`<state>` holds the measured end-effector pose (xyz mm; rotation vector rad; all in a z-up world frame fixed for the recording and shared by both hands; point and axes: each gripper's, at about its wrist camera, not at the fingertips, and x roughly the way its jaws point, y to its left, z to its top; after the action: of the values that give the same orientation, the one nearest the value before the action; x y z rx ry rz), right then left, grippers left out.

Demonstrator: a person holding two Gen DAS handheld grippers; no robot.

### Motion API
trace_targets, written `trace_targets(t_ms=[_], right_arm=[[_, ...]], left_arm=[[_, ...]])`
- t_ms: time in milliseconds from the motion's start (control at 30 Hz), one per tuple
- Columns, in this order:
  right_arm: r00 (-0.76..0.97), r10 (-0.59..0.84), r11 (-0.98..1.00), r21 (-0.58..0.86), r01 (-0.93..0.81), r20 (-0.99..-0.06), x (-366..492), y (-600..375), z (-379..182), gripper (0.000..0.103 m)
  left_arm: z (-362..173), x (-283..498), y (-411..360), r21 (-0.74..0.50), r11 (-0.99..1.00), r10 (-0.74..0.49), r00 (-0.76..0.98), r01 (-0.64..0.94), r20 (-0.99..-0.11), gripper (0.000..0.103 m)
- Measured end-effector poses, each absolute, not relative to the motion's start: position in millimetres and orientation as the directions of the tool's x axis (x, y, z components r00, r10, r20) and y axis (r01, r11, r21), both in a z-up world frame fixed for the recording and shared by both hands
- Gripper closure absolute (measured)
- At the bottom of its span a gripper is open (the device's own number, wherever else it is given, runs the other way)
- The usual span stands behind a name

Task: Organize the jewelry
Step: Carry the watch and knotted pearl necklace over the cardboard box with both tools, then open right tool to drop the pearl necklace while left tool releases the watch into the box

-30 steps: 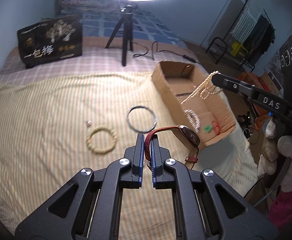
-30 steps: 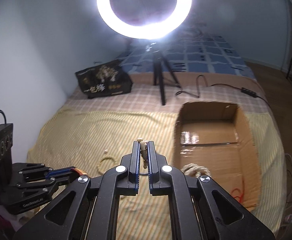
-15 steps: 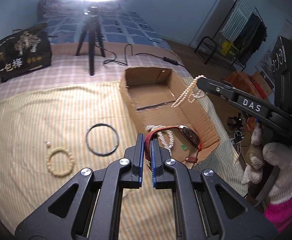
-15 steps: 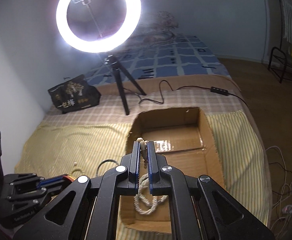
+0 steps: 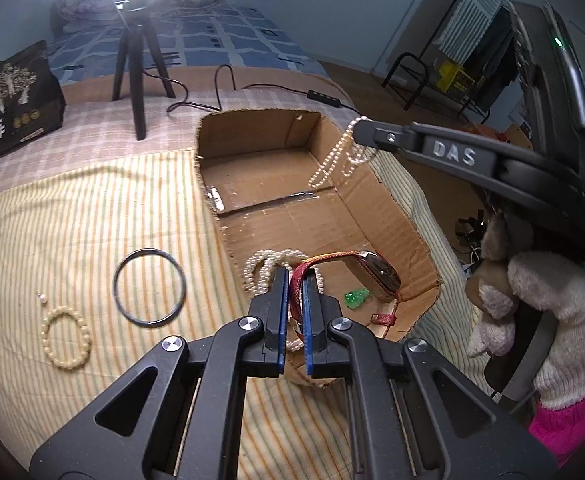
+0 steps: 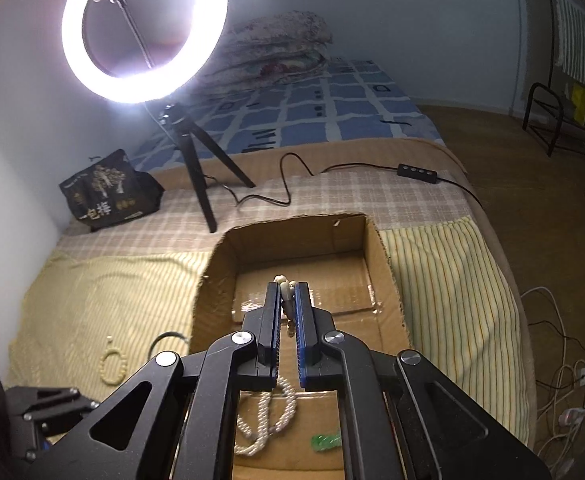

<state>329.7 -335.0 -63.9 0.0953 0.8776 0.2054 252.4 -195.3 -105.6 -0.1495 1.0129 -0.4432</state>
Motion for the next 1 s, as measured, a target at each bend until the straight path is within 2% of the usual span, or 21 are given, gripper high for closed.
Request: trace_targets(t_ms=[767,1000], right_arm=[[0.583,0.204,0.978,0.194,-0.079,-0.787,358,-365,-103,0.098],[0.568,0.196,0.979,0.192,-0.068,-0.799,358,-365,-106,0.097]], left_arm=[[-146,269,-233,-0.318,0.899,-0.419,0.376,0.302,-0.826,0.099],[-146,271,-234,-0.339,0.889,-0.44,0.364,0.309,-0.821,0.088]])
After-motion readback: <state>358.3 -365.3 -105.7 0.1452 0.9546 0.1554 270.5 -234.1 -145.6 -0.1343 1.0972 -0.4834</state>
